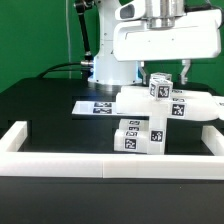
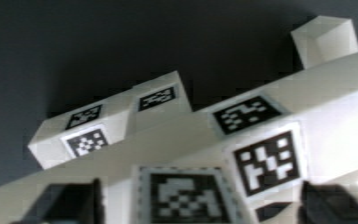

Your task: Assemble chair

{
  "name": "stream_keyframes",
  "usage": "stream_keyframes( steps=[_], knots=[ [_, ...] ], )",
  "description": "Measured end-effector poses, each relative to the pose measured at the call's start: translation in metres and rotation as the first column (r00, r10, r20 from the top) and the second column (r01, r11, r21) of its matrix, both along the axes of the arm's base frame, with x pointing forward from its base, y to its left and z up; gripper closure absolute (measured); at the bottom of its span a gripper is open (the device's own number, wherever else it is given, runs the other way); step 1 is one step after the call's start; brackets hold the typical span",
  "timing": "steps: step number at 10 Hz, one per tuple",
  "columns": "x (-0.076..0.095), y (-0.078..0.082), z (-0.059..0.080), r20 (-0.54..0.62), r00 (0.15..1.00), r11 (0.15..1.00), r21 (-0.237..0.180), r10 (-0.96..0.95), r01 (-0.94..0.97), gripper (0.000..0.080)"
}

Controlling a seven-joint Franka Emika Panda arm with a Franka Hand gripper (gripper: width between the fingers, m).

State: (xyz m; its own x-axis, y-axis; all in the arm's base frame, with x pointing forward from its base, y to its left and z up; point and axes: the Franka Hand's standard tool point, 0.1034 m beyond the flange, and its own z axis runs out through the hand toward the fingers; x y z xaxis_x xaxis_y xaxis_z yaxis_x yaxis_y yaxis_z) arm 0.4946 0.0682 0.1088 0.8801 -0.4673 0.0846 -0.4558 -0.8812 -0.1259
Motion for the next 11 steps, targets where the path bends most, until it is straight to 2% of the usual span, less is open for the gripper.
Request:
stream_keyframes(
  steps=[1, 5, 8, 11],
  knots=[
    [0.001, 0.001, 0.001, 0.007, 0.995, 0.995, -0.013, 0.097, -0.097, 0.0171],
    [0.000, 0.003, 0.001, 0.013, 0.881, 0.879, -0.078, 0.474, -0.471, 0.0150],
    [0.002, -0.002, 0.002, 0.003, 0.731, 0.726, -0.124, 0.682, -0.676, 0.0150],
    [0.002, -0.008, 0.001, -0.013, 0.590, 0.582, -0.150, 0.807, -0.799, 0.0150]
  ],
)
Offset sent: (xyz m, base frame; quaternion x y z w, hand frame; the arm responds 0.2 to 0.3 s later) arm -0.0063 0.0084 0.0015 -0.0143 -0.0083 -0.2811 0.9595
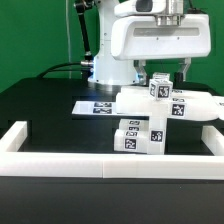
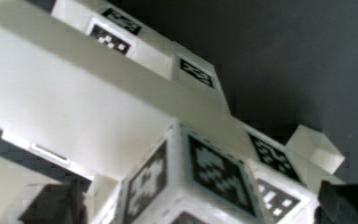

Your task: Assemble chair

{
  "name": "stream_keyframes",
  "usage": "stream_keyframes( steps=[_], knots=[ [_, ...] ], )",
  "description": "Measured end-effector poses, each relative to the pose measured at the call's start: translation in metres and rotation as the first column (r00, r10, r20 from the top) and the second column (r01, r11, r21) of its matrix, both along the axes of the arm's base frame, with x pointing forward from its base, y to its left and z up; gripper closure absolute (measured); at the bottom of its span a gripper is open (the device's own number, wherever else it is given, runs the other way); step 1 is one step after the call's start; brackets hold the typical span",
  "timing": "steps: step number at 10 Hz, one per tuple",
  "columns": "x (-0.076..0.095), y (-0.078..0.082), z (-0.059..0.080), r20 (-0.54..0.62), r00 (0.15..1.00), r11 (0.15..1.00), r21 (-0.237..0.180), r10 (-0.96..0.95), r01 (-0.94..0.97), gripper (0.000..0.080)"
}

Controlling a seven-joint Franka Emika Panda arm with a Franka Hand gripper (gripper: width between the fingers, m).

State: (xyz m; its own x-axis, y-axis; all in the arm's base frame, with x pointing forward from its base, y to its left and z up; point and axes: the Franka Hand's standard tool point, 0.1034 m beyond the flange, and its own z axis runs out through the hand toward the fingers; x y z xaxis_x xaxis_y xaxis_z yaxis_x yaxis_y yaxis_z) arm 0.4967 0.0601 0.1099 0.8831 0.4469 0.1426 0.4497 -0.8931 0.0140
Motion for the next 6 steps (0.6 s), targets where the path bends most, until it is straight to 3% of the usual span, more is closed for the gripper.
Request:
stream_keyframes(
  steps=[3, 6],
  knots=[
    [0.0000, -0.0017, -0.0004, 0.006, 0.988, 0.988, -0.023, 0.155, -0.155, 0.0150],
    [-0.0004, -0.0010, -0.0005, 0.000, 0.905, 0.902, -0.078, 0.426, -0.425, 0.0150]
  ],
)
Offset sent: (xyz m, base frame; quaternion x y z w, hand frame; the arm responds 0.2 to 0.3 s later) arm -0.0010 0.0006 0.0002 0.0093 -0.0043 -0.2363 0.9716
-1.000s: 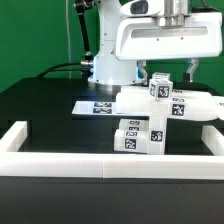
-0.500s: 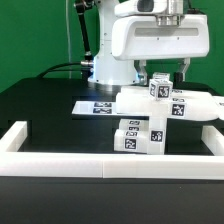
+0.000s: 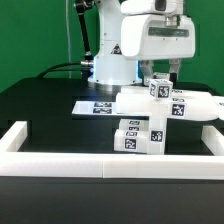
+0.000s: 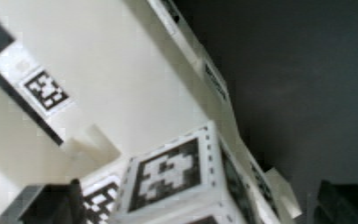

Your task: Assemble chair

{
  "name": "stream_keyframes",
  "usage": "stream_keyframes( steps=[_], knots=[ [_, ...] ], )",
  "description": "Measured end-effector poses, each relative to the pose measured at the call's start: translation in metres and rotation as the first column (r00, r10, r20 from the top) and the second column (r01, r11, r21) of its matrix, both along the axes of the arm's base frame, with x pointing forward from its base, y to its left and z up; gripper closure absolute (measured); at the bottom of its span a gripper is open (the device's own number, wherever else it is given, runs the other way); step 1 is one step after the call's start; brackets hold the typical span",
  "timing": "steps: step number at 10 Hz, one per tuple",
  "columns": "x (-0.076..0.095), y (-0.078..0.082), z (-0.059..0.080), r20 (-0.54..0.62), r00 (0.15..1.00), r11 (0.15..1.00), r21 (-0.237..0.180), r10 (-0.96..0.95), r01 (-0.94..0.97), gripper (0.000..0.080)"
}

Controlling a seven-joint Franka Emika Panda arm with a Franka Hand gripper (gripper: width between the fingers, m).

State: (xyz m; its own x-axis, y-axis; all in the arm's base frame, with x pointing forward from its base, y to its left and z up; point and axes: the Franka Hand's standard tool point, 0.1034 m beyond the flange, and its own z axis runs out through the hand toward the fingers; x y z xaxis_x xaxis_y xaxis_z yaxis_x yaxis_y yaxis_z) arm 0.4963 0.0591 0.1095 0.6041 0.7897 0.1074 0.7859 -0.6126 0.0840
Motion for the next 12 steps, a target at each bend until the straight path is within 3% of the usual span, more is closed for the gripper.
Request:
stream_keyframes(
  steps=[1, 3, 4, 5, 6, 7, 10, 12],
  knots=[
    [0.0002, 0.0002, 0.0004, 0.003, 0.994, 0.994, -0.022, 0.110, -0.110, 0.0150],
    [0.0002, 0.0006, 0.0004, 0.003, 0.988, 0.988, -0.032, 0.154, -0.153, 0.0150],
    [0.0001, 0.0006, 0.0002, 0.003, 0.988, 0.988, -0.032, 0.153, -0.153, 0.0230],
    [-0.0001, 0.0004, -0.0002, 0.002, 0.988, 0.988, -0.032, 0.152, -0.152, 0.0230],
    [-0.0001, 0.0003, -0.0003, 0.002, 0.989, 0.988, -0.032, 0.151, -0.151, 0.0430],
    [-0.0002, 0.0002, -0.0005, 0.001, 0.991, 0.991, -0.029, 0.132, -0.132, 0.0522],
    [-0.0002, 0.0000, -0.0007, 0.000, 0.998, 0.997, -0.021, 0.068, -0.068, 0.0522],
    [-0.0001, -0.0025, -0.0010, -0.006, 0.994, 0.994, 0.003, -0.112, 0.112, 0.0522]
  ],
)
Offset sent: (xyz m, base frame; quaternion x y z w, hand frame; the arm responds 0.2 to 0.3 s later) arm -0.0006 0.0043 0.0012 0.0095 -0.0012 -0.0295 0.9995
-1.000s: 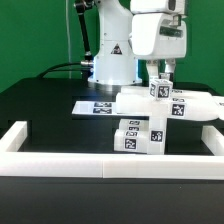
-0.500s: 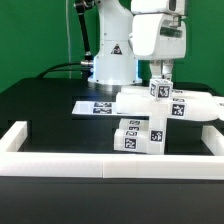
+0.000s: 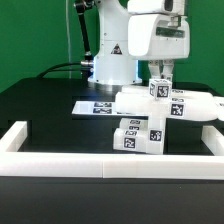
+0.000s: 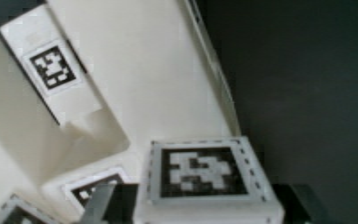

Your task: Assemble chair

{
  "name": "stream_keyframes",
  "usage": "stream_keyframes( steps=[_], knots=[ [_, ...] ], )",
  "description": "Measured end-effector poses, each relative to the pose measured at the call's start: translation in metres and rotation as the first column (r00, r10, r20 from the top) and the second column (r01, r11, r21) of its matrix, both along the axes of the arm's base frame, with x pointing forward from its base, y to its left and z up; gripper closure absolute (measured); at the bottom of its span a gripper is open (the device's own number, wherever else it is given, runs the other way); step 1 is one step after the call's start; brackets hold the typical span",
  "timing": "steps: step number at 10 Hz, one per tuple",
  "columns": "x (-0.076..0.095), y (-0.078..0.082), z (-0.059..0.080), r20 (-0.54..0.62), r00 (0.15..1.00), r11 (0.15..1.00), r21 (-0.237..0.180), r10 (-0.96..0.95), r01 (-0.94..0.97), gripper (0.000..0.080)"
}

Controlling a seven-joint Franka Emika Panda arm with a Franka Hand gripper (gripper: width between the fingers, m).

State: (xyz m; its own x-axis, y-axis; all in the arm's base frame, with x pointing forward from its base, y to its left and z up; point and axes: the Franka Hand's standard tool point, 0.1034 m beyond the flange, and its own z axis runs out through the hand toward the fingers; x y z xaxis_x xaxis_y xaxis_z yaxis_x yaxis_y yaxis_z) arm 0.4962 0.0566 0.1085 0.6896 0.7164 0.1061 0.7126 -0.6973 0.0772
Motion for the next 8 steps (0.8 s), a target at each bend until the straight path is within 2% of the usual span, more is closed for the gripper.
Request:
stream_keyframes(
  steps=[3, 6, 8],
  knots=[
    [-0.0003, -0.0008, -0.0007, -0.012, 0.969, 0.968, 0.035, -0.249, 0.249, 0.0522],
    [-0.0003, -0.0010, -0.0010, -0.041, 0.843, 0.840, 0.077, -0.536, 0.538, 0.0522],
    [0.0000, -0.0015, -0.0014, -0.057, 0.772, 0.767, 0.091, -0.633, 0.635, 0.0522]
  ],
)
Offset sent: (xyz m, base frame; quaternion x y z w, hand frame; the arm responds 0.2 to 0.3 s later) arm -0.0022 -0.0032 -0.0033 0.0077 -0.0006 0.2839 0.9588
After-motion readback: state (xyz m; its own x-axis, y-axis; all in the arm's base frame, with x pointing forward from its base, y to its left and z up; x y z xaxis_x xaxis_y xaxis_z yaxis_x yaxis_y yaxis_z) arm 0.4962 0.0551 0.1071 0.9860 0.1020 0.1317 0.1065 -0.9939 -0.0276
